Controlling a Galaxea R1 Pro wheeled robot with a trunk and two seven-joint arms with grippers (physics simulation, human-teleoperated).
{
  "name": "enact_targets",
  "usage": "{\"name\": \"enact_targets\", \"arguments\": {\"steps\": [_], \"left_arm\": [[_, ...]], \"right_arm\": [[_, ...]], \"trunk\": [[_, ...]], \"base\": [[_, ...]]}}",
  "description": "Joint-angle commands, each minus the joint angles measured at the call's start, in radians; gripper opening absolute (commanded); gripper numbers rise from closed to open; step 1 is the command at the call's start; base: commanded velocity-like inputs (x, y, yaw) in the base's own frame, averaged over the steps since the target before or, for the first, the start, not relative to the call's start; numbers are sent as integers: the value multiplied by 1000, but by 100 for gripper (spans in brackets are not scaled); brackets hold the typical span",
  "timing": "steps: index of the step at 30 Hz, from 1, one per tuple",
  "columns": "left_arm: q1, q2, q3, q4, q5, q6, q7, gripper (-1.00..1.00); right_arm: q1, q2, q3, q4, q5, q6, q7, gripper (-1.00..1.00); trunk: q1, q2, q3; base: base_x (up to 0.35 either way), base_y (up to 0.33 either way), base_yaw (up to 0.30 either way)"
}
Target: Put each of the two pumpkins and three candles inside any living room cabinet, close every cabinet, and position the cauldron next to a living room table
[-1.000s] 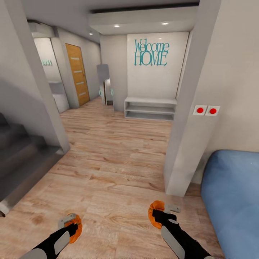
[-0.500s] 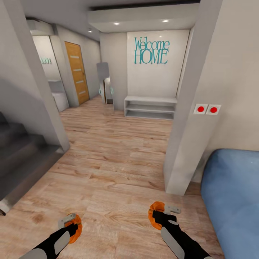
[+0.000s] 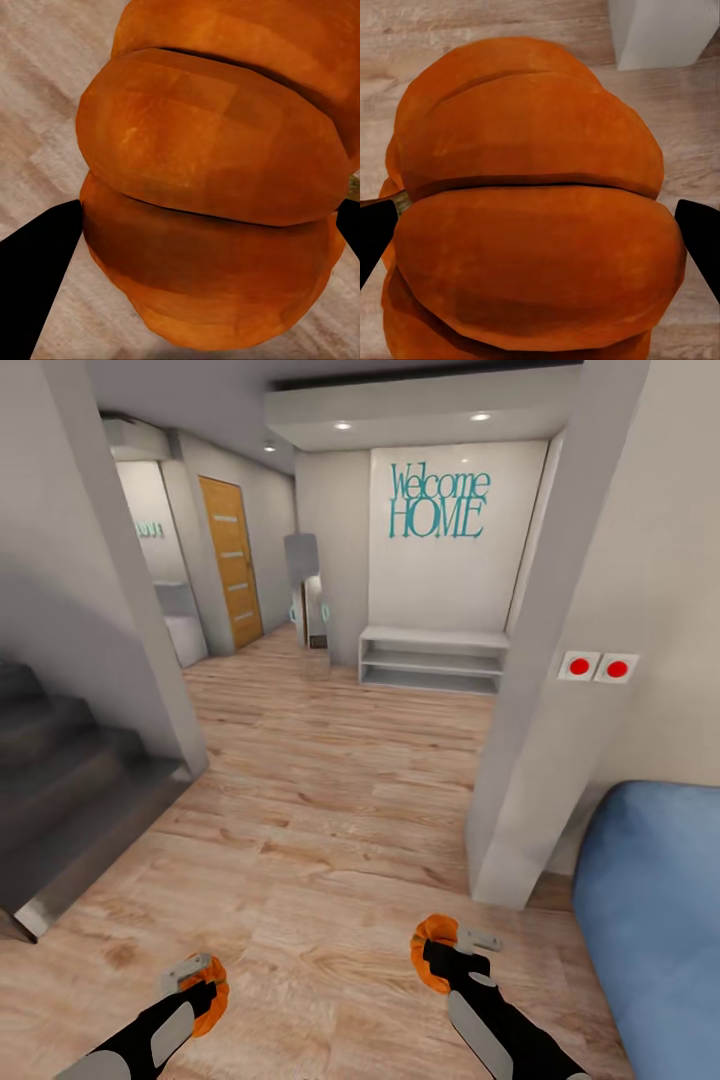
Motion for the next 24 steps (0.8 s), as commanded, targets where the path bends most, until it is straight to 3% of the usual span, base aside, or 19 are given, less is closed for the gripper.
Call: {"name": "enact_targets", "arguments": {"steps": [1,24], "left_arm": [[0,1,-8,-2,5,4,7,-100],[0,-3,-8,7,3,3,7,-100]], "right_arm": [[-1,-2,6,-3,-3,5,-9,-100],[-1,0,6,12,-3,4,-7,-100]], "trunk": [[0,-1,-1],[0,-1,-1]], "base": [[0,0,280],[0,0,290]]}}
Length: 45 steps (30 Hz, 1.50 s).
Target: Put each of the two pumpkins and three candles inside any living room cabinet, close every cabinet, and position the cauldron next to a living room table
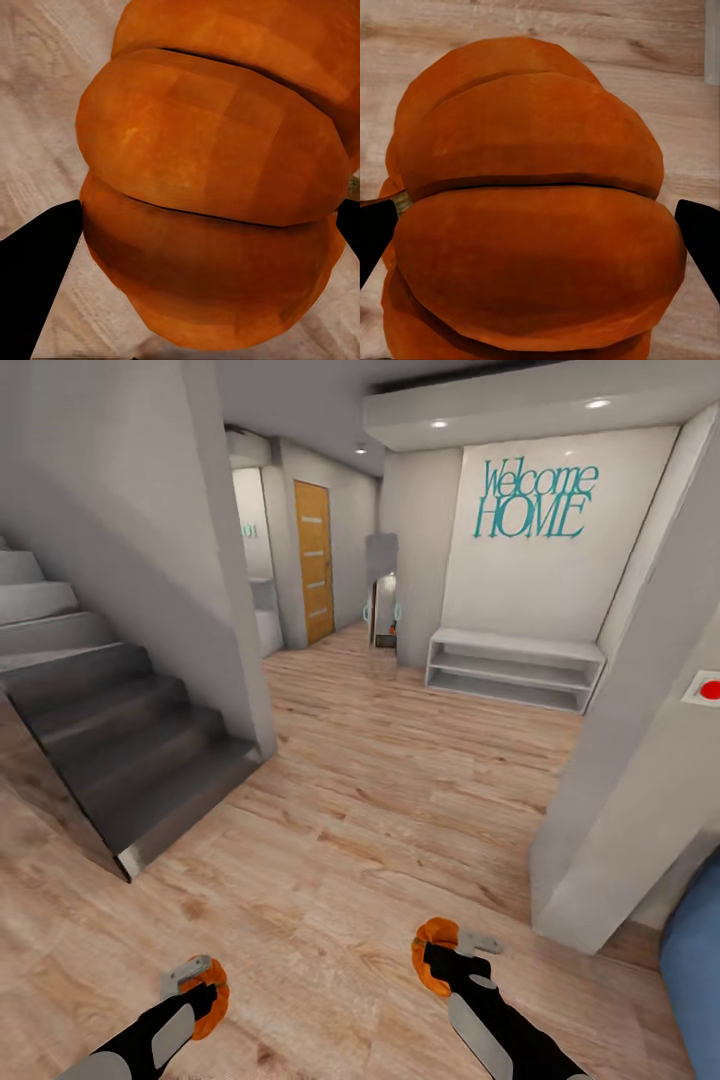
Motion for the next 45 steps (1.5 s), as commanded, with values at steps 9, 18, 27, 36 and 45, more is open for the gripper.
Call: {"name": "enact_targets", "arguments": {"steps": [9,18,27,36,45], "left_arm": [[-1,-2,-8,-3,2,4,7,-100],[-1,-3,-8,2,2,4,7,-100],[-1,-3,-8,2,0,4,7,-100],[-1,-3,-8,2,0,4,7,-100],[-1,-5,-8,2,-1,4,7,-100]], "right_arm": [[-1,-2,6,15,0,1,-4,-100],[-1,-2,6,18,0,0,-4,-100],[-1,-2,6,18,0,0,-4,-100],[-1,-2,6,18,0,0,-4,-100],[-1,-2,6,18,0,0,-4,-100]], "trunk": [[0,-1,-1],[0,-1,-1],[0,-1,-1],[0,-1,-1],[0,-1,-1]], "base": [[0,0,291],[0,0,291],[0,0,291],[0,0,291],[0,0,291]]}}
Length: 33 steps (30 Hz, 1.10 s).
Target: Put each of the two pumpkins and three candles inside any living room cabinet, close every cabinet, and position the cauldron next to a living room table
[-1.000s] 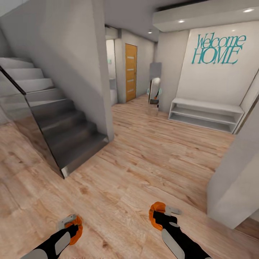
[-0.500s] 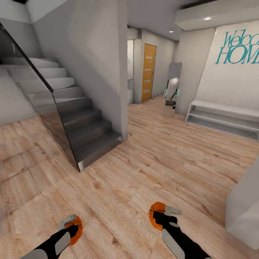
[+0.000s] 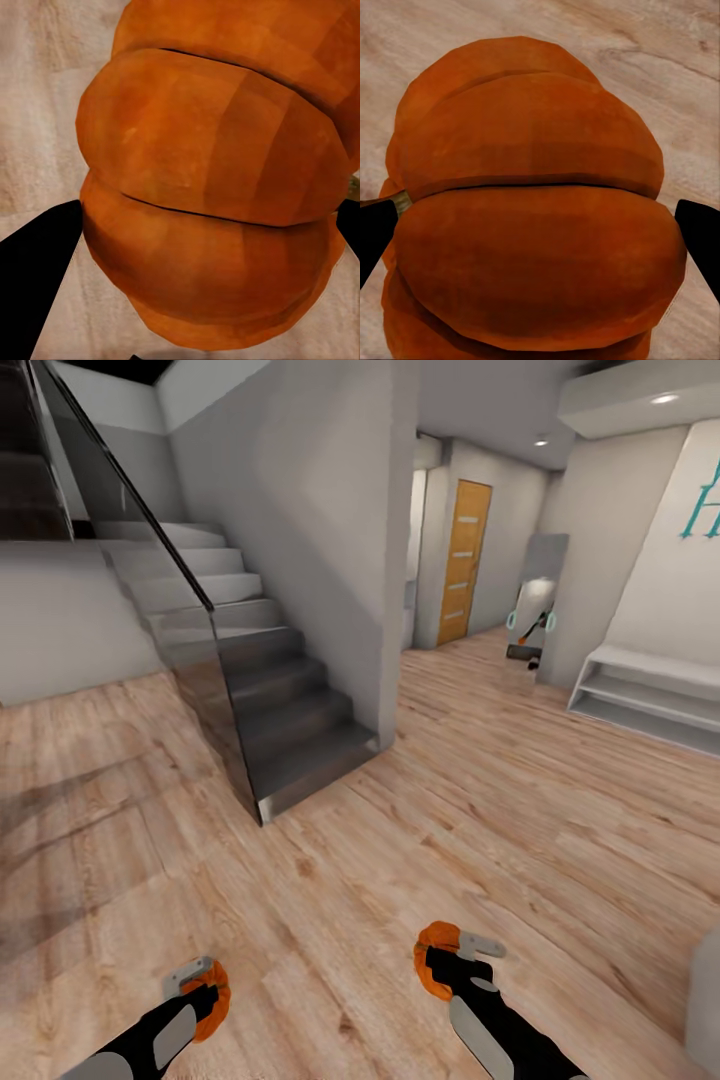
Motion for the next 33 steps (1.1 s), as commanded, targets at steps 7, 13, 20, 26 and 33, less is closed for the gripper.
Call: {"name": "enact_targets", "arguments": {"steps": [7,13,20,26,33], "left_arm": [[-1,0,-9,-3,2,4,7,-100],[-1,0,-9,-3,2,4,7,-100],[-1,0,-9,-3,2,4,7,-100],[-1,0,-9,-3,3,4,7,-100],[-1,0,-9,-3,3,4,7,-100]], "right_arm": [[-1,-2,6,-3,0,5,-8,-100],[-1,-2,6,-2,0,5,-8,-100],[-1,-2,6,11,0,4,-7,-100],[-1,-2,6,17,0,4,-7,-100],[-1,-2,6,19,0,4,-8,-100]], "trunk": [[0,-1,-1],[0,-1,-1],[0,-1,-1],[0,-1,-1],[0,-1,-1]], "base": [[0,0,291],[0,0,291],[0,0,291],[0,0,291],[0,0,291]]}}
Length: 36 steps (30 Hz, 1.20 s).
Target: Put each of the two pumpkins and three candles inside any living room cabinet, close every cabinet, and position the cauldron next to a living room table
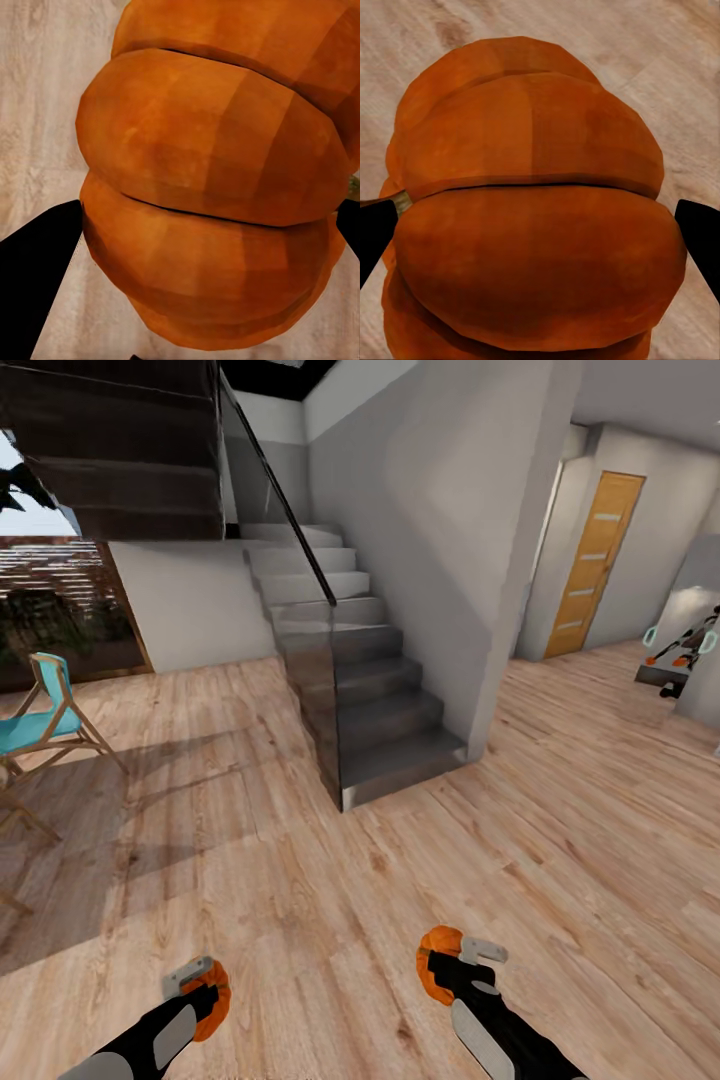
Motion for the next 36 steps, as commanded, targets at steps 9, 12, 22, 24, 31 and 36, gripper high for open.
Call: {"name": "enact_targets", "arguments": {"steps": [9,12,22,24,31,36], "left_arm": [[-1,1,-7,-3,7,4,7,-100],[-1,2,-6,-3,7,4,7,-100],[-1,3,-6,-3,7,2,7,-100],[-1,3,-6,-3,7,2,7,-100],[-1,2,-2,-4,7,7,16,-100],[-1,3,3,-9,7,11,17,-100]], "right_arm": [[-1,-2,5,-5,-3,5,-9,-100],[-1,-2,5,-6,-6,5,-8,-100],[-1,-3,5,-3,-7,5,-7,-100],[-1,-3,5,-3,-7,5,-8,-100],[-1,-2,5,-3,-8,5,-8,-100],[-1,-2,5,-3,-8,5,-8,-100]], "trunk": [[0,-1,-1],[0,-1,-1],[0,-1,-3],[0,-1,-4],[0,-1,-7],[0,-1,-8]], "base": [[0,0,291],[0,0,291],[0,0,291],[0,0,291],[0,0,291],[0,0,291]]}}
